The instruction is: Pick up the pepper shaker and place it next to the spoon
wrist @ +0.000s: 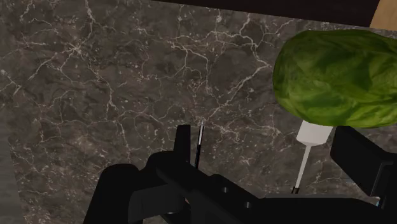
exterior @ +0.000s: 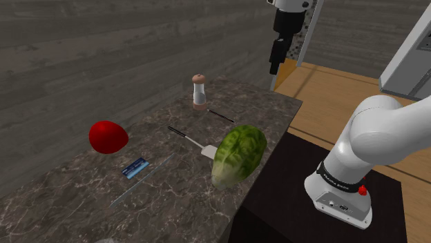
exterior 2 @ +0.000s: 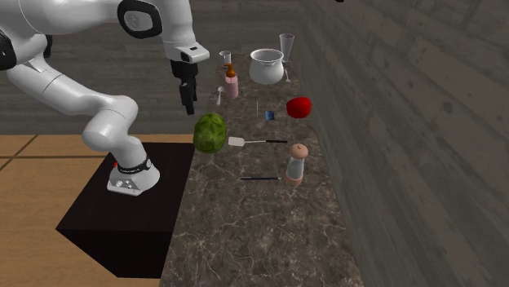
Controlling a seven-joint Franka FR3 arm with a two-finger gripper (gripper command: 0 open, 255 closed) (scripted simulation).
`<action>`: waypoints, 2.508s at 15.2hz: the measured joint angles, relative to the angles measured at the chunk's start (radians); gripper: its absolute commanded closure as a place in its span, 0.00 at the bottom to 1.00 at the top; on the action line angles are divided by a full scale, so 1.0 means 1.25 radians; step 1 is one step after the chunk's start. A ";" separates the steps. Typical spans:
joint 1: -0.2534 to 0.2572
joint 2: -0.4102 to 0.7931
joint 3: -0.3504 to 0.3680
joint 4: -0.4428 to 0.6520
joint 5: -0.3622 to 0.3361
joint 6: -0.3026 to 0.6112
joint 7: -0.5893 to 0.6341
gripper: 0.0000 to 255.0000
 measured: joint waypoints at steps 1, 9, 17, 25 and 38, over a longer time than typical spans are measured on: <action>0.000 0.000 0.000 0.000 0.000 0.000 0.000 0.00; -0.013 0.202 0.007 0.058 -0.021 0.160 0.018 0.00; -0.029 0.432 0.015 0.180 -0.055 0.287 0.042 0.00; -0.036 0.689 0.019 0.389 -0.098 0.352 0.071 0.00; -0.037 0.892 0.009 0.534 -0.134 0.423 0.090 0.00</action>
